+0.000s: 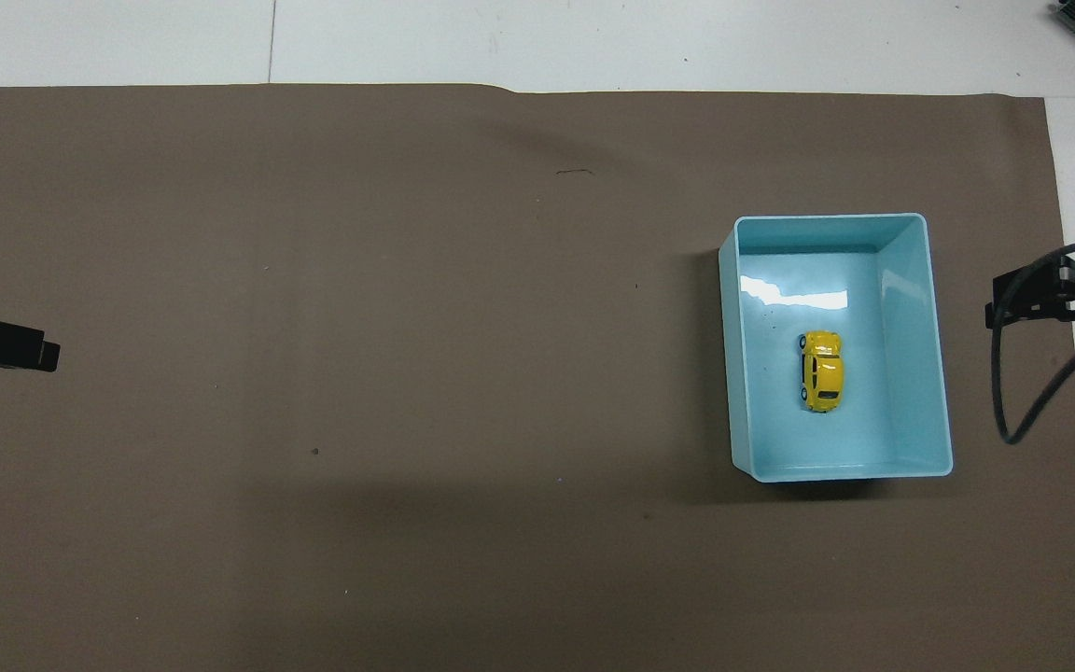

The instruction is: Wind up and store yellow beetle car

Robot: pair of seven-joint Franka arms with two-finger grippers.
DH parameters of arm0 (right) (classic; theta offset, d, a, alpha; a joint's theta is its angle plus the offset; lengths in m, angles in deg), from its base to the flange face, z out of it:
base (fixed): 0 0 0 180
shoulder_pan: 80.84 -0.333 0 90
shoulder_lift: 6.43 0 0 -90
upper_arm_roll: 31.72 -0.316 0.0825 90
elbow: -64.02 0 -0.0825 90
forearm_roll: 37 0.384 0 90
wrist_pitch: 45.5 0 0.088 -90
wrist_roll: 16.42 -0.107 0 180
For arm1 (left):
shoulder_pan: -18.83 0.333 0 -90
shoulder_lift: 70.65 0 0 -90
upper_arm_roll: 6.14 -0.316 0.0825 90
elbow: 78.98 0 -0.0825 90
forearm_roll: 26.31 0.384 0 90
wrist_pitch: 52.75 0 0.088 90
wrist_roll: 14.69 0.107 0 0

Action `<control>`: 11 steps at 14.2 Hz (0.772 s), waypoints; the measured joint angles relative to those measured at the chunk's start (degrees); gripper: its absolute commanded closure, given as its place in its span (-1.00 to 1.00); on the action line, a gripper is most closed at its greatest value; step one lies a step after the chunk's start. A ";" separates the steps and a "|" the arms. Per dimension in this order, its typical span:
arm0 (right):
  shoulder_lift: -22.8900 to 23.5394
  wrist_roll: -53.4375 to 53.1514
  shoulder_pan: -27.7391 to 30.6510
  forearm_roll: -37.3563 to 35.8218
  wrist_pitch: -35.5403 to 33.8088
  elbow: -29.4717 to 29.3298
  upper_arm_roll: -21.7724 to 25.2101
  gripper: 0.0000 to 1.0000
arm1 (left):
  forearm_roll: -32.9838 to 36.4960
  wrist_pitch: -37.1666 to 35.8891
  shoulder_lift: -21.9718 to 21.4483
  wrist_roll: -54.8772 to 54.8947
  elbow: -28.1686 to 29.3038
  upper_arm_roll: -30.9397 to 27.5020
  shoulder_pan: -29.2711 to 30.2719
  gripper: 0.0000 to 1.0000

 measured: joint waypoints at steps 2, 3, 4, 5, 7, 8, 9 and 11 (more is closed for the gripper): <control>-0.01 0.00 0.02 0.00 -0.61 -1.12 -0.01 -1.00 | 0.00 0.00 0.00 0.00 0.00 0.00 0.00 -1.00; -0.02 0.00 0.02 0.00 -0.22 -1.44 -0.01 -1.00 | 0.00 -0.01 0.00 0.00 0.00 0.00 0.00 -1.00; -0.04 0.00 -0.05 0.00 0.62 -1.52 -0.04 -1.00 | 0.00 -0.01 0.00 0.00 0.00 0.00 0.00 -1.00; -0.04 0.00 -0.16 0.00 1.65 -1.48 -0.14 -1.00 | 0.00 -0.01 0.00 0.00 0.00 0.00 0.00 -1.00; -0.03 0.00 -0.26 0.00 4.23 -1.37 -0.31 -1.00 | 0.00 -0.01 0.00 -0.01 0.00 0.00 0.00 -1.00; -0.03 0.00 -0.26 0.00 4.95 -1.36 -0.35 -1.00 | 0.00 -0.01 0.00 -0.01 0.00 0.00 0.00 -1.00; -0.03 0.00 -0.28 0.00 5.14 -1.35 -0.39 -1.00 | 0.00 -0.01 0.00 -0.01 0.00 0.00 0.00 -1.00; -0.03 -0.19 -0.31 0.20 5.15 -1.34 -0.50 -1.00 | 0.00 -0.01 0.00 -0.01 0.00 0.00 0.00 -1.00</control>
